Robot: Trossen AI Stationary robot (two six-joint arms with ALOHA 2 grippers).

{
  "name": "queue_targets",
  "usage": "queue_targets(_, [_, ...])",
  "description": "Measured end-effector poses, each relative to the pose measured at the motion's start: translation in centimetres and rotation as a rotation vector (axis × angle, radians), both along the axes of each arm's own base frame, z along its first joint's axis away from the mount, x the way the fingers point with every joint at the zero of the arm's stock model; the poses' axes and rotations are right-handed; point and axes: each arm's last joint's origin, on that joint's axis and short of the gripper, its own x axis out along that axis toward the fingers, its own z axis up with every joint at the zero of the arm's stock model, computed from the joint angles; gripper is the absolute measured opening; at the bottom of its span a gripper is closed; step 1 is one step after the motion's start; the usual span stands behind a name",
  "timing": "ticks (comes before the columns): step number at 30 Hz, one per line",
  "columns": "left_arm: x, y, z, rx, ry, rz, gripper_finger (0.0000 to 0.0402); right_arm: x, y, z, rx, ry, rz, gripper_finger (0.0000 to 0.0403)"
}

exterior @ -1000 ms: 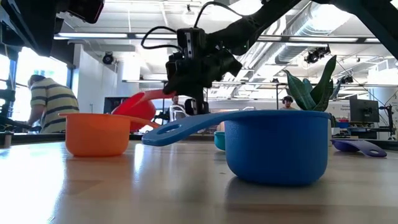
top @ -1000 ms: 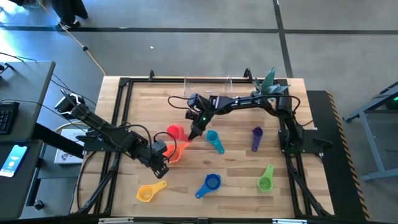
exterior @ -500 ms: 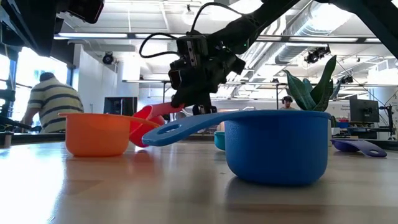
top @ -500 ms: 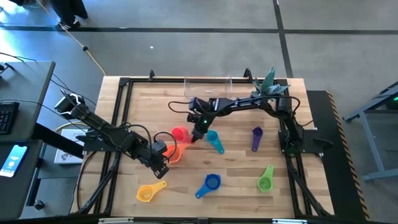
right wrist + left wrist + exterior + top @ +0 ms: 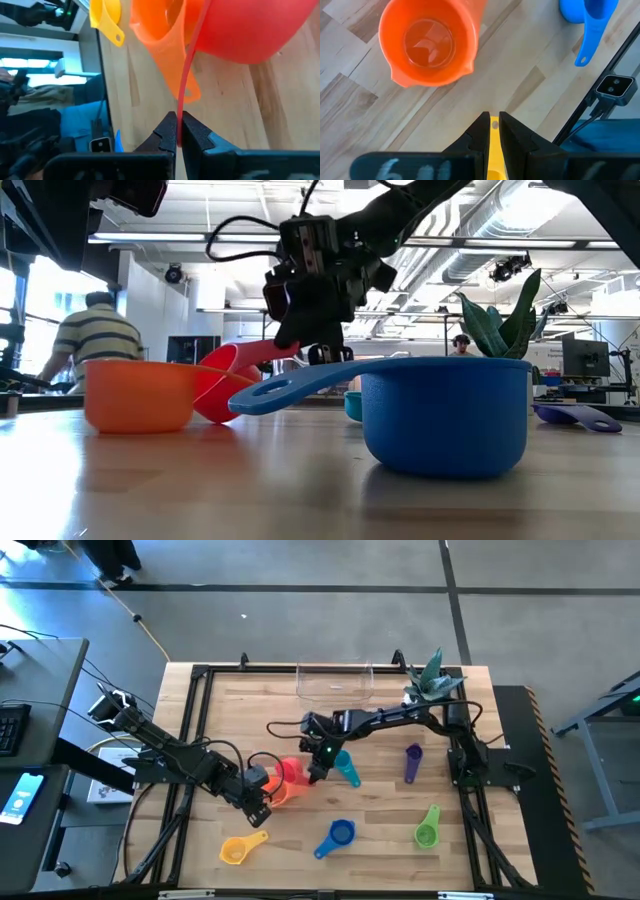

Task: Nest measuring cups in basket
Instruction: Stack the red measuring cup on top of the orange measuring cup

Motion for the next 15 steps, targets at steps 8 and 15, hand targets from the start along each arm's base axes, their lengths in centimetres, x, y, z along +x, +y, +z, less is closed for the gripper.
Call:
queue_targets(8, [0.0, 0.0, 0.0, 0.0, 0.0, 0.0, 0.003, 0.2, -1.8, 0.3, -0.046, 0.006, -0.086, 0.0])
queue_targets(15, [0.0, 0.0, 0.0, -0.001, 0.0, 0.0, 0.003, 0.9, -4.4, 2.7, -0.038, -0.087, -0.089, 0.0])
